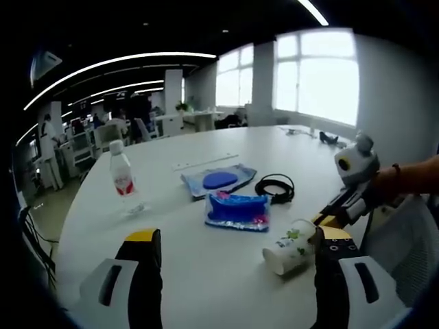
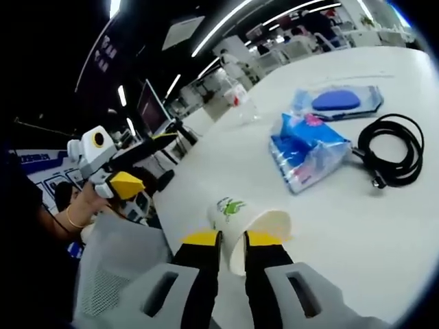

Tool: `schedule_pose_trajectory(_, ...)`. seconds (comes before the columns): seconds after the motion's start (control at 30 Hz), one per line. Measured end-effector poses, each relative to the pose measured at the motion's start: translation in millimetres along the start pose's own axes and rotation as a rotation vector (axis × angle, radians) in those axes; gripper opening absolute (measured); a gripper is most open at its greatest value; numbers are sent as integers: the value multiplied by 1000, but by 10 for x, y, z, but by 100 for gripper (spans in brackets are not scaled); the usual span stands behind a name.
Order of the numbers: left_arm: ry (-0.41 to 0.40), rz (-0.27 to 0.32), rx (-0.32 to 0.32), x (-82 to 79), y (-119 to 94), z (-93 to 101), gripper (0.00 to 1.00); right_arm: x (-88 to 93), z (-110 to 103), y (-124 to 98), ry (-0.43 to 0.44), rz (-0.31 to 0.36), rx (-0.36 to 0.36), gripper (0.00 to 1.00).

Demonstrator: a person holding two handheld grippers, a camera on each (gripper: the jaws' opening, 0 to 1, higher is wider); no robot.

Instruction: Arrange the tabletop items into an orderly group along one side of the table until the central work area is clear of visible clutter.

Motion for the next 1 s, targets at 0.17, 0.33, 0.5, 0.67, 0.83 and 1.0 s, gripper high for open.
schedule_pose_trajectory(0.17,-6,-3,20,15,40,11,92,-6,6,19,-4,-4,5,3)
schedule_pose_trajectory(0.33,5,-5,40,12,72,52,91,-36,-9,5,-7,5,4,0)
schedule_pose_trajectory(0.5,25,-9,61,13,103,119,90,-88,-57,-39,-22,2,5,0)
schedule_pose_trajectory(0.67,35,-11,89,21,122,190,89,-154,-169,-78,-85,-40,5,0)
schedule_pose_trajectory(0.83,66,-21,114,24,144,261,88,-202,-251,-94,-139,-96,23,0)
schedule_pose_trajectory(1.0,93,-12,152,-14,164,332,88,-227,-336,-105,-175,-149,30,0)
Point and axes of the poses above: the point that each gripper's makers call its tool centre point, and the gripper's own axes: y roughly forward along the fingers, z roughly to its right, x roughly out of its underside, the point moved 4 cm from there along -y, roughly backward along the fingers, and after that the axes turned 4 degrees about y, right-handed, at the moved point
